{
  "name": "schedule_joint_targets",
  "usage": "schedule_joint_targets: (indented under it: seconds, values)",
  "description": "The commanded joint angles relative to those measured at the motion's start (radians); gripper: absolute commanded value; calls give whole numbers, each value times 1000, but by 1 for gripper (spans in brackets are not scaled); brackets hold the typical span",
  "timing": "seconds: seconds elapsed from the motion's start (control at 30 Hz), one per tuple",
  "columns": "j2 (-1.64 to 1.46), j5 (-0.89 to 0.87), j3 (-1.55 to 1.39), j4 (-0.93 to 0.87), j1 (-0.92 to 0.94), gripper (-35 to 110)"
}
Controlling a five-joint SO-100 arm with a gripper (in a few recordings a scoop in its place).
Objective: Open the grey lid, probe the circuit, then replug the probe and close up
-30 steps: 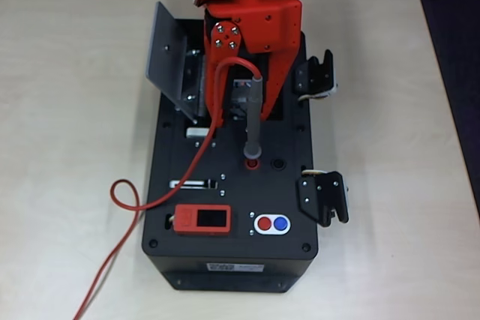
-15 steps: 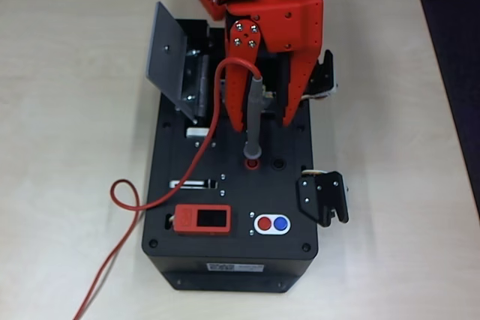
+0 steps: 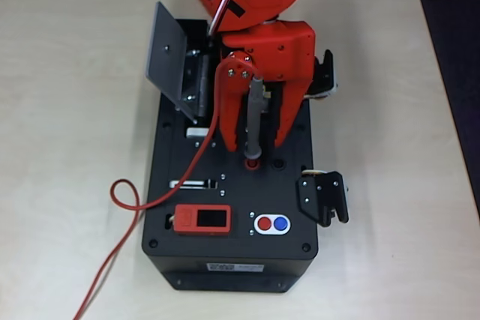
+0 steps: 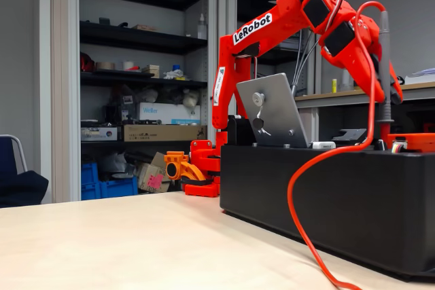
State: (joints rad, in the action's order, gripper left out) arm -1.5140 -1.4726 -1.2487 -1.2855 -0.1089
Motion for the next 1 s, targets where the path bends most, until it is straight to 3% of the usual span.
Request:
schedule_joint_targets:
  seconds: [0.0,0.33,0.67,0.97]
  values:
    - [-9,8,-2,11,5,15]
    - [20,5,-2,21,9,13]
    - [31,-21,-2,41,11,0]
    - [54,12,44,18,20,0]
